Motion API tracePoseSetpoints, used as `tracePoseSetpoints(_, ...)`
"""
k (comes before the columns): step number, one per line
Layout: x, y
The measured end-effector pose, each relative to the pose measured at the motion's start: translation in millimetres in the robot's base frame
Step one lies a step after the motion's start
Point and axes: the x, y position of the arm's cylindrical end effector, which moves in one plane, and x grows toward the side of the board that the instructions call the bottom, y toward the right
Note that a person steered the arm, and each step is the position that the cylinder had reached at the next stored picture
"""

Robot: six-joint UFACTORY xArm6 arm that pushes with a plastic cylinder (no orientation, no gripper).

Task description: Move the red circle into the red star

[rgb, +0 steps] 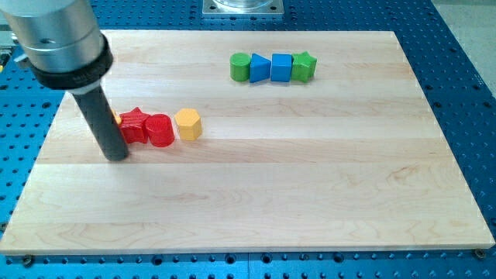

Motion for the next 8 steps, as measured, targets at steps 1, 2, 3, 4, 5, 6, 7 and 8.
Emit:
tracePoseSetpoints(1, 2, 57)
tracePoseSetpoints(2, 2, 74)
tracePoseSetpoints(3, 0, 74)
tracePoseSetpoints(4, 0, 48)
tracePoseSetpoints(5, 0, 38)
tracePoseSetpoints(6, -2, 38)
tracePoseSetpoints(7, -5, 38)
tracePoseSetpoints(8, -14, 41)
